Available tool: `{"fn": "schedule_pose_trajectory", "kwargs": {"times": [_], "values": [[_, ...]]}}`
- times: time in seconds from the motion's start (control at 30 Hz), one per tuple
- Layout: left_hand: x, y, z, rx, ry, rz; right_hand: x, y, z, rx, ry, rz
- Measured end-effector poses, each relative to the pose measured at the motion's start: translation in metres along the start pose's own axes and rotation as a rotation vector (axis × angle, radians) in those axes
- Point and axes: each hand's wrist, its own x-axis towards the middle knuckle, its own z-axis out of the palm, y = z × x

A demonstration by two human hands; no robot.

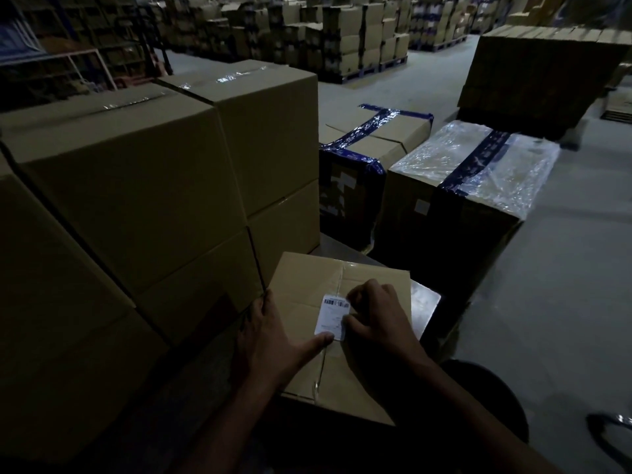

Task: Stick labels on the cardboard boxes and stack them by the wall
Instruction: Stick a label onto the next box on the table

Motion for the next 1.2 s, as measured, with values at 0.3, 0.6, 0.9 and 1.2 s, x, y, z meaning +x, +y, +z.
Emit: {"fn": "schedule_pose_trajectory", "kwargs": {"times": [0.3, 0.6, 0.9, 1.2], "values": [[-0.001, 0.002, -0.004, -0.045, -0.024, -0.033, -0.036, -0.005, -0.004, -0.138, 0.198, 0.083], [-0.013, -0.014, -0.004, -0.167, 0.004, -0.136, -0.017, -0.003, -0.001, -0.181, 0.117, -0.051], [-0.043, -0.004, 0.004, -0.049, 0.116, -0.035, 0.033, 0.003, -0.016, -0.234, -0.008, -0.084], [0.021, 0.015, 0.004, 0.094, 0.080, 0.153, -0.008, -0.002, 0.012, -0.114, 0.104, -0.062]]}}
